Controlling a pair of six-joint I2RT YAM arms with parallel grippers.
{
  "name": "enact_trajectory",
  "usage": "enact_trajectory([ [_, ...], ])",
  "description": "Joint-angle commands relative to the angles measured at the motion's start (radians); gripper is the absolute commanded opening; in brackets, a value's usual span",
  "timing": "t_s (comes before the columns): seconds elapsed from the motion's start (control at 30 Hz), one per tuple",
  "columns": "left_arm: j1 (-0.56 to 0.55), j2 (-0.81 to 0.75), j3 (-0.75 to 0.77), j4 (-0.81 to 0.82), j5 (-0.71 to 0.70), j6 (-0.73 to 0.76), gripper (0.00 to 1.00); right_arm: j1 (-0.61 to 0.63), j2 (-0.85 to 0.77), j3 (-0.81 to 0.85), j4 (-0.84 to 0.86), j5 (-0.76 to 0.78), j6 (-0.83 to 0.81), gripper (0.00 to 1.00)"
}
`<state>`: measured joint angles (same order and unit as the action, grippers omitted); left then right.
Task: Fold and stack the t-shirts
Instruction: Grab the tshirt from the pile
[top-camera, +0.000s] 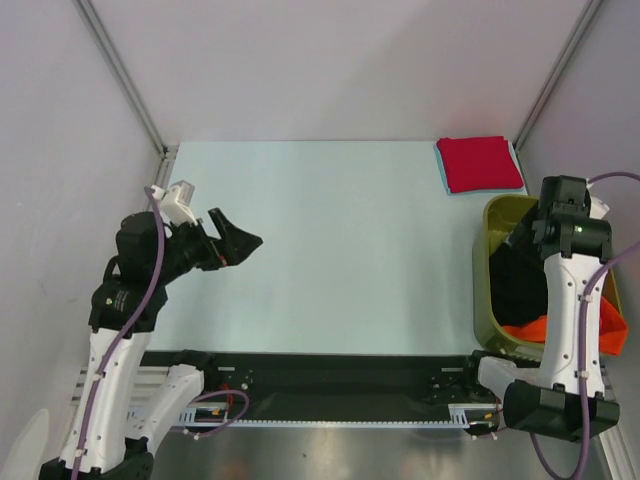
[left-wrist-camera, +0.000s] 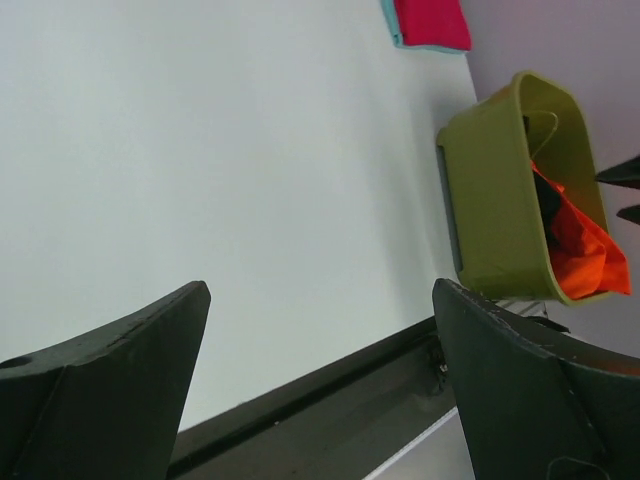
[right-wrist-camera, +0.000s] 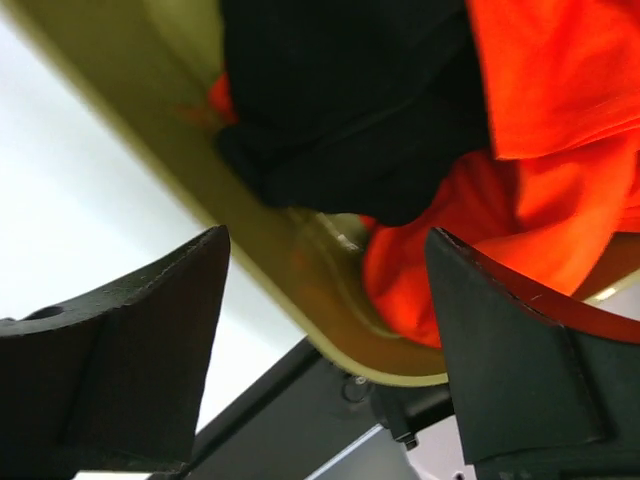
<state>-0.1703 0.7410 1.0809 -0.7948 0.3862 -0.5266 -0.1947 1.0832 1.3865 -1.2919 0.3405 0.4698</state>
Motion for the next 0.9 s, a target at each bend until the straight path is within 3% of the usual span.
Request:
enact_trajectory([
  [0.0, 0.008, 0.034, 0.071, 0.026, 0.094, 0.114, 1.0, -0.018, 0.061, 0.003, 0.051, 0.095, -0.054, 0.81],
  [0.1, 0.009, 0.057, 0.053, 0.078, 0.175, 0.082, 1.0, -0.018, 0.102, -0.024, 0.095, 0.097, -0.06, 0.8],
  [0.17, 0.009, 0.061, 0.039, 0.094, 0.195, 0.082, 1.0, -0.02, 0.171, -0.024, 0.114, 0.065, -0.027, 0.85],
  [0.33, 0.009, 0.06, 0.043, 0.068, 0.163, 0.123, 1.0, -0.069, 0.25, -0.121, 0.255, -0.119, 0.128, 0.88],
  [0.6, 0.006, 0.069, 0.114, -0.009, 0.099, 0.172, 1.0, -0.127, 0.275, -0.354, 0.321, -0.118, 0.343, 0.81],
  [0.73, 0.006, 0.07, 0.132, -0.03, 0.097, 0.172, 1.0, -0.163, 0.259, -0.438, 0.388, -0.104, 0.383, 0.66],
  [0.77, 0.006, 0.072, 0.14, -0.043, 0.094, 0.172, 1.0, -0.182, 0.258, -0.438, 0.39, -0.107, 0.385, 0.6],
  [0.8, 0.008, 0.07, 0.146, -0.049, 0.092, 0.172, 1.0, -0.187, 0.254, -0.432, 0.387, -0.095, 0.379, 0.43],
  [0.87, 0.008, 0.067, 0.157, -0.064, 0.094, 0.171, 1.0, -0.193, 0.233, -0.371, 0.356, -0.048, 0.366, 0.31],
])
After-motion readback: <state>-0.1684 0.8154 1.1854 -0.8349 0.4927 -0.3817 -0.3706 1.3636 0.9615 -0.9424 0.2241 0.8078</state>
